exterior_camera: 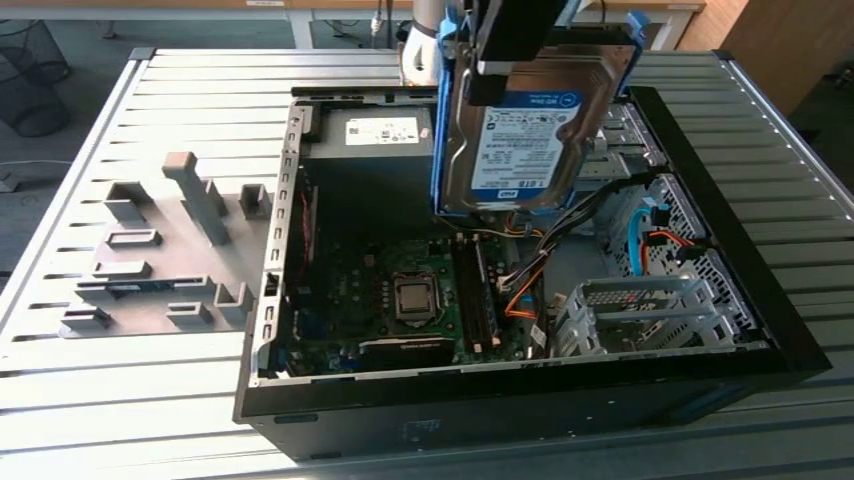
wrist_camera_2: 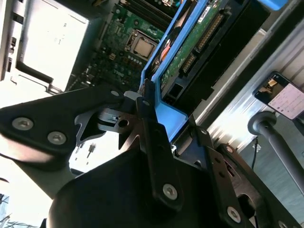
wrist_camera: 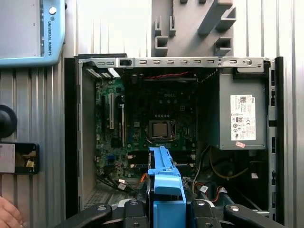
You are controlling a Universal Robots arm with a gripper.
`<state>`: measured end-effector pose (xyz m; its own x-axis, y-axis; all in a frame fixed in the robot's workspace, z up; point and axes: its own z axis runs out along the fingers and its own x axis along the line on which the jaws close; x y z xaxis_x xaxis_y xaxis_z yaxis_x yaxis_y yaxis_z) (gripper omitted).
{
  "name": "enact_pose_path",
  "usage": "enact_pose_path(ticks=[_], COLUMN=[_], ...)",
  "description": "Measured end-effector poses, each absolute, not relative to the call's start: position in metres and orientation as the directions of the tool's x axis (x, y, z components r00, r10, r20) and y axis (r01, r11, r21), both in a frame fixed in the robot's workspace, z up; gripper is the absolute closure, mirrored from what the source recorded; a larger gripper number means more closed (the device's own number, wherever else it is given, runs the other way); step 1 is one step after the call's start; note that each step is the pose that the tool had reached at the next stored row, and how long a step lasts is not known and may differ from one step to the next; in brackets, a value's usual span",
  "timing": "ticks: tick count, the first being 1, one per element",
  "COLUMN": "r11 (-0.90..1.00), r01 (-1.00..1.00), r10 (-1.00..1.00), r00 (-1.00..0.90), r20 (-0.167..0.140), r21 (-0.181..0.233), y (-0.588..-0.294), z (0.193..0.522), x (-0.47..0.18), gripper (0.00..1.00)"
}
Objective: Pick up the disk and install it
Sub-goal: 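Insert the disk into the insertion slot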
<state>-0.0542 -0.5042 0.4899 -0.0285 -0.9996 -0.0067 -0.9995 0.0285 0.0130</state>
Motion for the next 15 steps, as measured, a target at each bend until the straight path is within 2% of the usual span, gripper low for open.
enact_pose_path(ticks=[9, 15], r11=[0.028, 0.028], r01=[-1.000, -1.000], r10=[-1.000, -1.000], r00=[-0.029, -0.029], r20=[-0.004, -0.004], r21=[0.013, 0.013], y=[-0.540, -0.543], z=[0.486, 0.480], x=[-0.054, -0.035], gripper=[0.64, 0.64])
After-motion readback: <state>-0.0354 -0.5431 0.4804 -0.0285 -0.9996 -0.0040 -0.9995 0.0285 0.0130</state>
